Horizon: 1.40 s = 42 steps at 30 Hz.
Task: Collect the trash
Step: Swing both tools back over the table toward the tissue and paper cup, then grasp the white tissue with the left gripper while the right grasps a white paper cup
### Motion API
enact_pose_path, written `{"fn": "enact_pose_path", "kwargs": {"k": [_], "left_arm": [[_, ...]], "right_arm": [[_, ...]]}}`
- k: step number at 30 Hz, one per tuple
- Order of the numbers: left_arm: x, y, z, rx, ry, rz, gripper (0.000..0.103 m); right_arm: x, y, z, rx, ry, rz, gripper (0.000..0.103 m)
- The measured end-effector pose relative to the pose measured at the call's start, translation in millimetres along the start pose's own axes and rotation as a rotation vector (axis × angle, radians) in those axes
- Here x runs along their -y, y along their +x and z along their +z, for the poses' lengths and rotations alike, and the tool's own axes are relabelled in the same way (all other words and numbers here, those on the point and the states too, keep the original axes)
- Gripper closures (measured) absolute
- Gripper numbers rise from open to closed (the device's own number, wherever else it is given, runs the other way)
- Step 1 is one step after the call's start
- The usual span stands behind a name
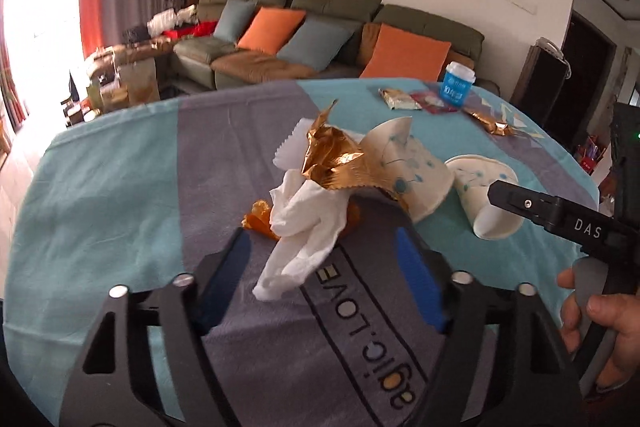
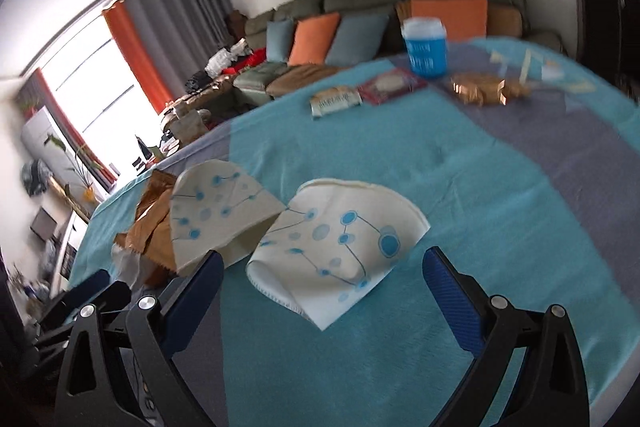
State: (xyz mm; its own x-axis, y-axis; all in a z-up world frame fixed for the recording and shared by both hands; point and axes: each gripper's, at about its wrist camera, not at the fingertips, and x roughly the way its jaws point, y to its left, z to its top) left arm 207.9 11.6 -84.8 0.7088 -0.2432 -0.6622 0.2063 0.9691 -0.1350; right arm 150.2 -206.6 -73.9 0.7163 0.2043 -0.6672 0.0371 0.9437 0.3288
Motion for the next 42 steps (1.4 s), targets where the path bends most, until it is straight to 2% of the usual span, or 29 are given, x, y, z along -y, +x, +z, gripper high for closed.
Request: {"fn": "enact_pose_path", "kwargs": {"k": [2,3,4,6,10,14,17,26,35,42], "left_arm": [[-3.1,9.5,1.0,-0.024,-0.009,-0.008,0.045],[-4.0,13.3,1.1,-0.035,-0.013,-0.026,0.058],[-3.9,17.2,1.5,-0.042,-0.015,-0.032,0.069],[-5.9,22.6,1.8,-0.060,-0.025,-0.039,0.081],[-7.3,9.3,-4.0,-0.025,-0.025,-0.056,0.096],[-7.6,-15.1,-5.9,0.025,-0.050,-0.086,0.098],[-10.5,-43.8,-5.5,0.093,-0.070,-0.100,0.099],[-29.8,-134.6,3.7,0.299,-0.082,-0.064,0.099],[-71.7,-194.3,-1.5,0.399,-0.129,0.028,0.099],[-92.3,-227.4,-5.3,0.447,-0.136,0.067,0.099]], "right_arm": [[1.3,6.5,-1.0,-0.027,0.028,0.019,0.014],[2.6,8.6,-1.1,-0.038,0.040,0.022,0.024],[4.5,10.7,-2.6,-0.048,0.053,0.031,0.028],[6.3,10.5,-2.9,-0.048,0.068,0.041,0.030],[10.8,-1.7,-5.0,-0.021,0.082,0.077,0.036],[15.7,-22.8,-6.2,0.027,0.080,0.072,0.038],[17.9,-40.8,-6.5,0.069,0.066,0.052,0.038],[8.9,-72.3,-6.4,0.146,0.028,0.066,0.038],[-11.8,-88.9,-3.6,0.195,-0.023,0.091,0.038],[-25.4,-91.2,-2.2,0.199,-0.051,0.113,0.038]]}}
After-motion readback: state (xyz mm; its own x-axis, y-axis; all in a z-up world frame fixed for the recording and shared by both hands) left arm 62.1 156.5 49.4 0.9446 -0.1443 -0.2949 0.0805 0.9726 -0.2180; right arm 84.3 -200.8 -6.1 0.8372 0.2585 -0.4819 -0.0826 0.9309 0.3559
